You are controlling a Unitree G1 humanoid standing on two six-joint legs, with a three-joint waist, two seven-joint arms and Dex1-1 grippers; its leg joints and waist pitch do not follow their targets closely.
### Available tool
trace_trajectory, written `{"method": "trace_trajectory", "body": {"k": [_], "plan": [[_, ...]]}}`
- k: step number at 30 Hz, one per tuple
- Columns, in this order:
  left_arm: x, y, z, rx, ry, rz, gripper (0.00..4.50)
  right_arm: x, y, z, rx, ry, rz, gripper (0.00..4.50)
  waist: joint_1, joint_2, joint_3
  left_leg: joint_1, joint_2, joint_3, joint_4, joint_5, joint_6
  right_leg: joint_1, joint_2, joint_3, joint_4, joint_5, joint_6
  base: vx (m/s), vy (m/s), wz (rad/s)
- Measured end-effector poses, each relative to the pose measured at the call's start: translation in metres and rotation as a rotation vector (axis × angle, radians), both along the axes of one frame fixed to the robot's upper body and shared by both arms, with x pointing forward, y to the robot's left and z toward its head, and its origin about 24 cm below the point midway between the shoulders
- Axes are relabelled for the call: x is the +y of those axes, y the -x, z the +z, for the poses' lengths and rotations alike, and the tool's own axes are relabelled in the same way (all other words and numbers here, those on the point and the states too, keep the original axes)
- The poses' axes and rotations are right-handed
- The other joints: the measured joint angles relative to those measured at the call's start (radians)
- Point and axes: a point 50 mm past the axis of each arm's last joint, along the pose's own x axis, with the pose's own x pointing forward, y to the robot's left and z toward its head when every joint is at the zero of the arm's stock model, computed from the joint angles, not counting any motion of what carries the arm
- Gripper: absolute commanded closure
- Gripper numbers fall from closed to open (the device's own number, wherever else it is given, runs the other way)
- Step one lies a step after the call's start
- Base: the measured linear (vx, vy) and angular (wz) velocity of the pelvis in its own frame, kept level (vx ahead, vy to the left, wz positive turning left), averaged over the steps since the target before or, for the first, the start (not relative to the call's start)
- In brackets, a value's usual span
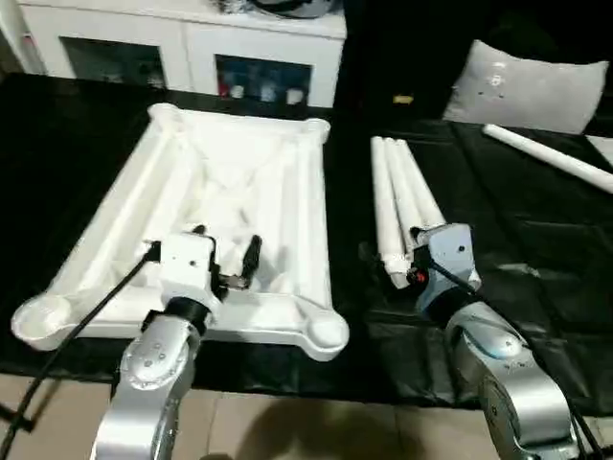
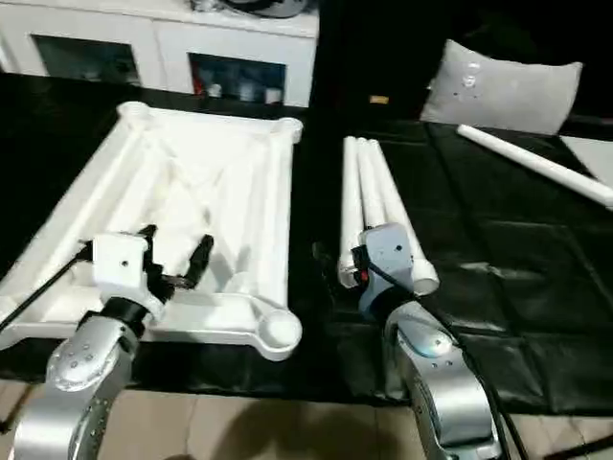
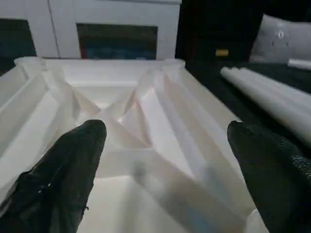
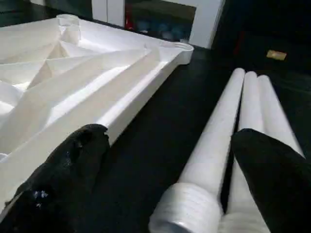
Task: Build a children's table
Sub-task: Move to table
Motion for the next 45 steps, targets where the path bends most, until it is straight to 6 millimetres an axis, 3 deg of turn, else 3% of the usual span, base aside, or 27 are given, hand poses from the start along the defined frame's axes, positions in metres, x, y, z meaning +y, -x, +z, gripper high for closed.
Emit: {"method": "trace_trajectory", "body": {"k": [2, 3, 5, 7, 8, 11, 13, 15, 17, 19, 20, 22, 24, 25, 27, 28, 29, 31, 33, 35, 36, 38, 39, 41, 43, 44, 45], "plan": [[-0.001, 0.000, 0.000, 0.000, -0.001, 0.001, 0.02, -0.002, 0.000, 0.002, -0.007, 0.009, -0.001, 0.00, 0.006, -0.009, -0.005, -0.014, -0.014, -0.040, -0.012, 0.013, 0.026, 0.012, 0.001, -0.036, 0.003, -0.014, -0.023, -0.050, -0.183, 0.57], [-0.002, 0.000, 0.000, -0.003, 0.000, 0.000, 0.02, -0.004, 0.000, 0.003, -0.010, 0.017, -0.003, 0.00, 0.017, -0.011, -0.007, -0.033, -0.010, -0.028, 0.025, 0.007, 0.072, 0.013, 0.000, -0.057, -0.006, -0.012, -0.009, -0.058, -0.195, 0.54], [-0.006, 0.002, -0.002, 0.008, 0.007, -0.008, 0.02, -0.008, 0.000, 0.003, -0.008, 0.032, -0.013, 0.00, 0.051, -0.016, -0.002, -0.060, 0.007, 0.090, 0.197, -0.027, 0.117, 0.027, -0.001, -0.091, -0.016, -0.006, 0.038, -0.030, -0.177, 0.35], [-0.007, 0.001, -0.001, 0.003, 0.005, -0.012, 0.02, -0.010, -0.002, 0.005, -0.019, 0.032, -0.021, 0.00, 0.058, 0.000, -0.007, -0.019, 0.011, 0.124, 0.128, -0.103, 0.115, 0.035, 0.015, -0.144, -0.028, -0.007, 0.056, -0.009, -0.177, 0.55], [-0.006, 0.001, -0.002, 0.009, 0.000, -0.010, 0.02, -0.008, -0.002, 0.005, -0.012, 0.028, -0.017, 0.00, 0.058, 0.009, -0.001, -0.013, 0.039, 0.111, 0.105, -0.081, 0.029, 0.035, 0.029, -0.159, -0.025, -0.008, 0.057, 0.004, -0.190, 0.68], [0.003, 0.001, -0.003, 0.014, -0.015, 0.032, 0.02, -0.004, -0.003, 0.007, -0.019, 0.022, -0.001, 0.00, 0.051, 0.008, -0.008, -0.029, 0.030, 0.047, 0.102, -0.061, 0.006, -0.041, 0.011, -0.007, 0.169, -0.043, 0.067, 0.000, -0.207, 0.52], [0.002, 0.000, -0.002, 0.011, -0.012, 0.033, 0.02, -0.005, -0.003, 0.006, -0.015, 0.027, -0.003, 0.00, 0.047, -0.014, -0.015, -0.043, 0.008, 0.010, 0.093, -0.044, 0.011, -0.054, -0.038, 0.072, 0.102, -0.050, 0.048, -0.047, -0.266, 0.60], [-0.001, 0.000, -0.004, 0.018, -0.005, 0.028, 0.02, -0.007, -0.001, 0.004, 0.000, 0.039, -0.009, 0.00, 0.054, -0.034, -0.016, -0.054, 0.000, -0.027, 0.077, -0.020, 0.103, -0.031, -0.035, 0.033, 0.076, -0.042, 0.077, -0.067, -0.314, 0.66], [-0.009, 0.001, -0.005, 0.023, 0.004, 0.003, 0.02, -0.015, -0.002, 0.003, 0.009, 0.055, -0.039, 0.00, 0.067, -0.031, -0.008, -0.074, 0.004, 0.084, 0.254, -0.062, 0.166, -0.013, -0.033, -0.012, 0.038, -0.019, 0.076, -0.099, -0.301, 0.54], [-0.009, 0.001, -0.004, 0.020, 0.002, 0.000, 0.02, -0.015, -0.002, 0.005, 0.000, 0.047, -0.047, 0.00, 0.078, -0.034, -0.011, -0.008, -0.041, 0.135, 0.227, -0.113, 0.148, -0.005, -0.005, -0.013, 0.018, -0.007, 0.071, -0.059, -0.281, 0.26], [-0.009, 0.001, -0.004, 0.017, -0.003, -0.003, 0.02, -0.016, -0.001, 0.006, -0.003, 0.046, -0.051, 0.00, 0.080, -0.009, -0.016, 0.038, -0.056, 0.138, 0.163, -0.162, 0.144, -0.003, 0.036, -0.021, -0.003, 0.008, 0.075, -0.041, -0.265, 0.20], [-0.007, 0.002, -0.006, 0.028, -0.014, -0.005, 0.02, -0.014, 0.002, 0.000, 0.025, 0.038, -0.050, 0.00, 0.080, 0.007, -0.016, 0.056, -0.016, 0.117, 0.104, -0.154, 0.049, -0.002, 0.066, -0.051, -0.031, 0.020, 0.082, -0.048, -0.290, 0.20], [-0.002, 0.003, -0.008, 0.036, -0.027, 0.008, 0.02, -0.014, 0.004, -0.002, 0.036, 0.036, -0.052, 0.00, 0.074, 0.008, -0.026, 0.046, 0.017, 0.104, 0.088, -0.129, 0.016, -0.082, 0.034, -0.014, 0.171, -0.028, 0.168, -0.047, -0.274, 0.11], [-0.001, 0.003, -0.008, 0.034, -0.030, 0.010, 0.02, -0.014, 0.004, -0.001, 0.032, 0.036, -0.052, 0.00, 0.065, 0.008, -0.030, 0.042, 0.025, 0.099, 0.080, -0.118, 0.003, -0.106, -0.003, 0.019, 0.193, -0.027, 0.168, -0.046, -0.236, -0.02], [-0.003, 0.002, -0.006, 0.028, -0.029, 0.004, 0.02, -0.014, 0.005, 0.003, 0.014, 0.035, -0.051, 0.00, 0.053, -0.011, -0.039, 0.030, 0.031, 0.099, 0.075, -0.108, -0.007, -0.110, -0.085, 0.078, 0.078, 0.007, 0.123, -0.045, -0.272, -0.02], [-0.004, 0.001, -0.006, 0.027, -0.026, 0.003, 0.02, -0.013, 0.005, 0.005, 0.006, 0.034, -0.049, 0.00, 0.046, -0.037, -0.041, 0.020, 0.035, 0.102, 0.080, -0.109, -0.004, -0.104, -0.109, 0.069, 0.038, 0.049, 0.151, -0.067, -0.325, -0.09], [-0.007, 0.001, -0.009, 0.041, -0.021, -0.006, 0.02, -0.016, 0.006, 0.002, 0.021, 0.042, -0.055, 0.00, 0.045, -0.036, -0.040, 0.007, 0.047, 0.088, 0.115, -0.120, 0.138, -0.096, -0.087, 0.059, 0.022, 0.055, 0.147, -0.067, -0.325, -0.09], [-0.017, 0.002, -0.010, 0.044, -0.005, -0.042, 0.02, -0.022, 0.008, -0.001, 0.041, 0.060, -0.079, 0.00, 0.044, -0.033, -0.040, -0.023, 0.008, 0.107, 0.230, -0.144, 0.187, -0.088, -0.065, 0.045, 0.003, 0.069, 0.122, -0.051, -0.324, -0.11], [-0.019, 0.001, -0.007, 0.030, -0.006, -0.058, 0.02, -0.025, 0.010, -0.002, 0.045, 0.061, -0.092, 0.00, 0.032, -0.018, -0.041, -0.011, -0.058, 0.126, 0.226, -0.153, 0.162, -0.070, -0.026, 0.011, -0.019, 0.082, 0.103, -0.032, -0.300, -0.04], [-0.017, 0.001, -0.007, 0.032, -0.013, -0.053, 0.02, -0.023, 0.011, -0.002, 0.044, 0.051, -0.090, 0.00, 0.020, 0.035, -0.029, 0.026, -0.051, 0.111, 0.156, -0.179, 0.084, -0.042, 0.040, -0.051, -0.060, 0.098, 0.094, -0.069, -0.254, 0.10], [-0.014, 0.003, -0.012, 0.052, -0.020, -0.043, 0.02, -0.019, 0.012, -0.004, 0.053, 0.046, -0.077, 0.00, 0.015, 0.046, -0.025, 0.026, -0.026, 0.103, 0.143, -0.169, 0.068, -0.042, 0.042, -0.070, -0.049, 0.076, 0.124, -0.115, -0.255, -0.03], [-0.007, 0.003, -0.012, 0.053, -0.030, -0.022, 0.02, -0.017, 0.012, -0.001, 0.045, 0.045, -0.067, 0.00, 0.005, 0.043, -0.032, 0.018, 0.009, 0.086, 0.119, -0.137, 0.036, -0.103, 0.010, -0.016, 0.162, 0.006, 0.198, -0.106, -0.248, -0.05], [-0.006, 0.002, -0.011, 0.051, -0.032, -0.019, 0.02, -0.017, 0.012, 0.001, 0.036, 0.047, -0.064, 0.00, 0.004, 0.041, -0.035, 0.013, 0.017, 0.077, 0.104, -0.122, 0.022, -0.104, -0.015, 0.011, 0.165, 0.004, 0.193, -0.066, -0.254, 0.07], [-0.007, 0.002, -0.010, 0.046, -0.031, -0.022, 0.02, -0.016, 0.012, 0.005, 0.019, 0.049, -0.057, 0.00, 0.002, 0.019, -0.043, -0.002, 0.008, 0.052, 0.082, -0.098, 0.016, -0.074, -0.072, 0.066, 0.076, 0.006, 0.144, -0.068, -0.321, 0.03], [-0.009, 0.001, -0.010, 0.047, -0.027, -0.027, 0.02, -0.018, 0.013, 0.002, 0.034, 0.057, -0.058, 0.00, -0.005, -0.006, -0.038, -0.025, -0.004, -0.001, 0.074, -0.077, 0.067, -0.044, -0.083, 0.056, 0.018, 0.013, 0.154, -0.082, -0.369, 0.42], [-0.014, 0.002, -0.011, 0.049, -0.017, -0.044, 0.02, -0.021, 0.014, -0.001, 0.051, 0.073, -0.067, 0.00, 0.009, -0.008, -0.035, -0.048, 0.001, 0.026, 0.141, -0.083, 0.191, -0.038, -0.079, 0.027, 0.005, 0.021, 0.143, -0.092, -0.365, 0.52], [-0.018, 0.002, -0.011, 0.052, -0.013, -0.055, 0.02, -0.022, 0.014, -0.002, 0.053, 0.078, -0.072, 0.00, 0.018, -0.010, -0.033, -0.063, -0.004, 0.068, 0.210, -0.092, 0.195, -0.030, -0.072, 0.012, -0.006, 0.027, 0.133, -0.095, -0.372, 0.37]]}}
